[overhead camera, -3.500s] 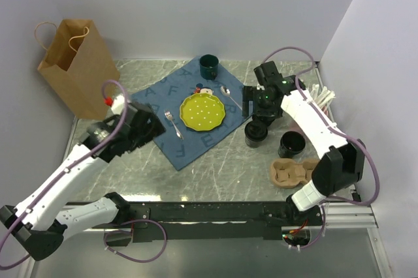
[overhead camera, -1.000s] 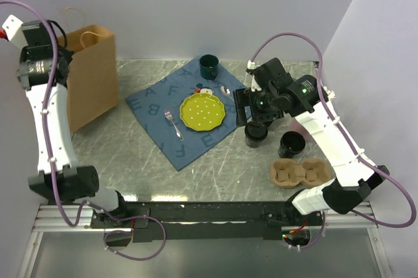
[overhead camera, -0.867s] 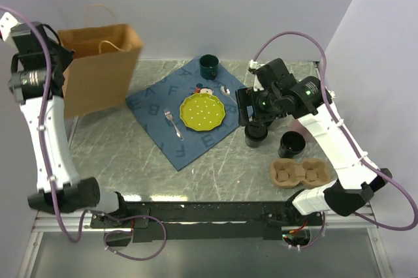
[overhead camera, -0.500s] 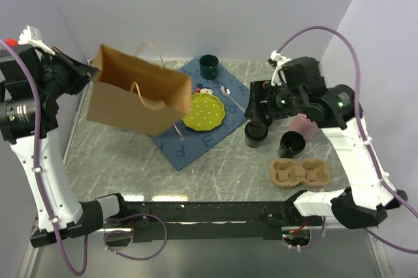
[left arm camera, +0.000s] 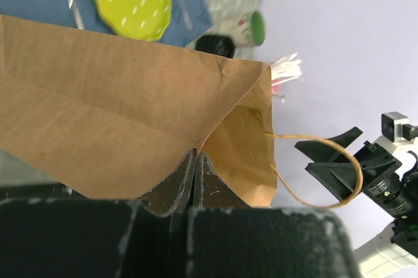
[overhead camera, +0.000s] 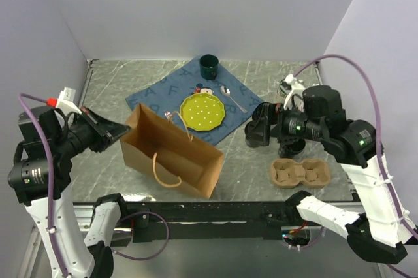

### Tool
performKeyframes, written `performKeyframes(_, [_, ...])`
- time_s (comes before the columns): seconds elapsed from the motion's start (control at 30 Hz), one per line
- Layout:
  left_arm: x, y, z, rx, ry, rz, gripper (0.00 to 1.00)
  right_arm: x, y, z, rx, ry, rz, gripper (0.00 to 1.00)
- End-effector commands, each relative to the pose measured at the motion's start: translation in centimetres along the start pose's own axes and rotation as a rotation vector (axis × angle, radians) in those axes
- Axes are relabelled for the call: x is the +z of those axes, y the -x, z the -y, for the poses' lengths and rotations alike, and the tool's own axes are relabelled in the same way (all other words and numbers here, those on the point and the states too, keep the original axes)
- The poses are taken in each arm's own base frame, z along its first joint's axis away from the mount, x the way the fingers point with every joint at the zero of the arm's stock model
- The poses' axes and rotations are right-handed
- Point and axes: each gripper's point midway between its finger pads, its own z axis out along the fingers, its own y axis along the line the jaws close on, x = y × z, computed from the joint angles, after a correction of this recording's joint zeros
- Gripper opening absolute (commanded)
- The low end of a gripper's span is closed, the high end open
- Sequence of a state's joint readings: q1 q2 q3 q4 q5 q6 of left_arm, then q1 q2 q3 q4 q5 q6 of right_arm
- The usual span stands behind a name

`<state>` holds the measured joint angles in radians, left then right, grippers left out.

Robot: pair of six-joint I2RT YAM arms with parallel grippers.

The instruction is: Pack the takeout coffee

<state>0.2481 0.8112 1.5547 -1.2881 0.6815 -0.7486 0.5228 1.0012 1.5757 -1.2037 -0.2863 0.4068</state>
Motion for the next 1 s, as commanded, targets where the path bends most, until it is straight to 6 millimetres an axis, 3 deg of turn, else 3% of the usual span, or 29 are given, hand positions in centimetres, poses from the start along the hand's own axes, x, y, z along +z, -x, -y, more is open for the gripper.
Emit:
performKeyframes(0.0, [0.0,-2.3,-2.2,-0.074,0.066,-0.060,0.02,0.8,-1.7,-0.7,0.078,0.069,-0.038,0.98])
performKeyframes(0.17, [0.6,-3.9,-5.0,-0.131,0.124,-0.070,0.14,1.4,-2.6,-0.6,0.080,0.080,-0.086,0.98])
performKeyframes(0.3, [1.0,-3.1,-6.7,-0.099,0.197,-0.030,0.19,1.4,-2.8,-1.8,0.112,0.120,-0.142,0.97])
performKeyframes(0.43, [0.9,-1.7,-6.5,-0.038,0.219,-0.007,0.38,1.8,-3.1,-2.5,0.205,0.101,-0.186,0.95])
performKeyframes(0.47, [0.9,-1.5,-6.5,-0.025,0.221,-0.003,0.47,2.1,-2.9,-2.4,0.215,0.080,-0.176,0.95])
performKeyframes(0.57, [1.0,-1.0,-6.8,-0.004,0.244,0.007,0.58,2.7,-2.6,-3.6,0.243,0.071,-0.193,0.94])
performKeyframes(0.77, [1.6,-1.3,-8.8,0.030,0.295,-0.023,0.60,4.4,-2.1,-3.9,0.205,-0.019,-0.196,0.93])
performKeyframes(0.97, [1.8,-1.0,-9.2,0.086,0.305,-0.034,0.61,6.4,-1.9,-2.6,0.171,-0.124,-0.203,0.90])
